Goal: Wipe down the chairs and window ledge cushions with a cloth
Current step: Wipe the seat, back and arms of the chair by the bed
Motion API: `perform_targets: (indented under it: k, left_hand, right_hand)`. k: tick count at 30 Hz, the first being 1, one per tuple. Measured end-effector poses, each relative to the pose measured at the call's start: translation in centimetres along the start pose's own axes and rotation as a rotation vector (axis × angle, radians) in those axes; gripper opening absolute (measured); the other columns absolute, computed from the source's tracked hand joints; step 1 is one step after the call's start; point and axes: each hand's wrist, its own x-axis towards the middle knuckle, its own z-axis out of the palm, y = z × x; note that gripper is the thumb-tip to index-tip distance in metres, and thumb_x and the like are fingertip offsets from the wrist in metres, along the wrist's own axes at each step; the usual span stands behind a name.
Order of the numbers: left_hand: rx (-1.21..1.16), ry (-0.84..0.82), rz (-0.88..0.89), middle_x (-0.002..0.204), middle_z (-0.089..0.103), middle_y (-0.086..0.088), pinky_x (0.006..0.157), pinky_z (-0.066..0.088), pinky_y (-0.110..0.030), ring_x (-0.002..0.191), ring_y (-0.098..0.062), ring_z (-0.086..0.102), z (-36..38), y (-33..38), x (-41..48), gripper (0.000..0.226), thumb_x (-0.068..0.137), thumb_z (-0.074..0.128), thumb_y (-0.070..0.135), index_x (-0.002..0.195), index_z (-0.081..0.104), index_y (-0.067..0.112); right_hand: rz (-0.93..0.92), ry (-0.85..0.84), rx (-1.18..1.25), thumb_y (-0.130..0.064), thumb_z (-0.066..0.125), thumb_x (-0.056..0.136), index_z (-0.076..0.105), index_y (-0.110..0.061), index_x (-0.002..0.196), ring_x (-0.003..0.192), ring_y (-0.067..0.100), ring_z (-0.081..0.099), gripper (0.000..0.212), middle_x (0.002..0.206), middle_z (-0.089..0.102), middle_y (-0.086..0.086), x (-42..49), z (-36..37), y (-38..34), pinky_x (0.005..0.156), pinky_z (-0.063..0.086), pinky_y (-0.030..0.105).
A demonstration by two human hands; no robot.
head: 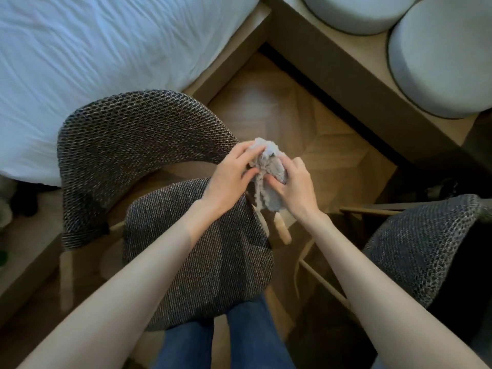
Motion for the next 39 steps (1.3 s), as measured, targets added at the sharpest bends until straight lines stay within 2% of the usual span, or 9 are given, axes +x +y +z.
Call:
perform_targets:
  k: [4, 9, 12, 17, 20, 24, 29, 34, 39]
  left_hand:
    - [0.095, 0.235, -0.03, 0.141, 0.043, -0.007, 0.108, 0.015, -0.004, 0.129, -0.007, 0.033, -7.2, 0.2, 0.3, 0.058, 0.087, 0.059, 0.0, 0.141, 0.045, 0.014]
    - [0.2, 0.468, -0.16, 0.148, 0.033, -0.008, 0.116, 0.022, -0.03, 0.135, -0.023, 0.033, -14.7, -2.5, -1.4, 0.06, 0.089, 0.057, 0.001, 0.143, 0.042, 0.021]
    - [0.231, 0.54, -0.215, 0.145, 0.04, -0.012, 0.116, 0.022, -0.029, 0.135, -0.025, 0.036, -18.2, -5.5, -2.3, 0.057, 0.087, 0.058, -0.002, 0.141, 0.044, 0.01]
    - [0.213, 0.524, -0.338, 0.138, 0.052, -0.01, 0.108, 0.027, -0.022, 0.129, -0.023, 0.046, -21.1, -10.4, -4.0, 0.057, 0.086, 0.062, 0.001, 0.14, 0.045, 0.011]
    - [0.201, 0.516, -0.383, 0.138, 0.053, -0.007, 0.104, 0.032, -0.023, 0.125, -0.022, 0.049, -21.5, -12.6, -5.6, 0.058, 0.09, 0.058, 0.004, 0.144, 0.04, 0.018]
    - [0.188, 0.613, -0.417, 0.121, 0.063, -0.012, 0.096, 0.037, -0.022, 0.111, -0.026, 0.057, -22.1, -14.6, -7.5, 0.051, 0.086, 0.053, -0.005, 0.134, 0.053, 0.012]
    - [0.156, 0.568, -0.529, 0.109, 0.063, -0.015, 0.091, 0.047, -0.041, 0.102, -0.03, 0.059, -22.8, -17.2, -10.8, 0.036, 0.085, 0.052, -0.006, 0.118, 0.061, 0.005]
    - [0.2, 0.563, -0.592, 0.095, 0.065, -0.015, 0.081, 0.046, -0.036, 0.09, -0.028, 0.059, -22.1, -19.4, -14.9, 0.025, 0.088, 0.051, -0.005, 0.105, 0.066, 0.006]
    - [0.226, 0.471, -0.709, 0.088, 0.059, -0.018, 0.071, 0.035, -0.027, 0.087, -0.031, 0.054, -20.5, -21.5, -19.8, 0.026, 0.089, 0.048, -0.005, 0.104, 0.066, 0.007]
  right_hand:
    - [-0.225, 0.079, -0.05, -0.034, 0.069, 0.084, 0.055, -0.028, 0.127, 0.084, 0.011, 0.042, 0.046, 0.096, 0.039, -0.003, 4.1, 0.2, -7.4, 0.083, 0.044, 0.043]
    - [-0.502, 0.026, -0.137, -0.034, 0.068, 0.085, 0.056, -0.023, 0.13, 0.109, 0.021, 0.05, 0.048, 0.122, 0.047, 0.006, 8.5, 4.0, -16.9, 0.085, 0.041, 0.042]
    - [-0.584, -0.054, -0.229, -0.034, 0.062, 0.089, 0.051, -0.024, 0.136, 0.123, 0.025, 0.045, 0.049, 0.136, 0.045, 0.003, 10.1, 7.6, -21.0, 0.085, 0.035, 0.042]
    - [-0.603, -0.165, -0.274, -0.03, 0.06, 0.091, 0.05, -0.019, 0.138, 0.124, 0.025, 0.046, 0.049, 0.141, 0.048, -0.002, 10.7, 13.2, -24.2, 0.098, 0.038, 0.042]
    - [-0.643, -0.109, -0.286, -0.019, 0.059, 0.09, 0.053, -0.014, 0.134, 0.124, 0.025, 0.047, 0.045, 0.137, 0.053, 0.0, 10.3, 15.6, -25.4, 0.098, 0.035, 0.035]
    - [-0.715, -0.127, -0.371, -0.015, 0.051, 0.093, 0.055, -0.014, 0.132, 0.126, 0.025, 0.045, 0.039, 0.137, 0.055, 0.001, 9.6, 18.4, -27.4, 0.1, 0.034, 0.032]
    - [-0.82, -0.172, -0.479, -0.013, 0.048, 0.094, 0.058, -0.012, 0.13, 0.126, 0.023, 0.044, 0.037, 0.139, 0.054, 0.0, 7.8, 21.5, -28.6, 0.101, 0.029, 0.026]
    - [-0.795, -0.273, -0.447, -0.01, 0.048, 0.093, 0.057, -0.011, 0.13, 0.126, 0.023, 0.043, 0.038, 0.141, 0.051, -0.001, 5.0, 24.9, -27.8, 0.103, 0.033, 0.032]
    - [-0.662, -0.522, -0.351, -0.005, 0.048, 0.093, 0.049, -0.014, 0.138, 0.134, 0.025, 0.033, 0.046, 0.147, 0.043, -0.004, 1.7, 29.6, -25.5, 0.108, 0.032, 0.035]
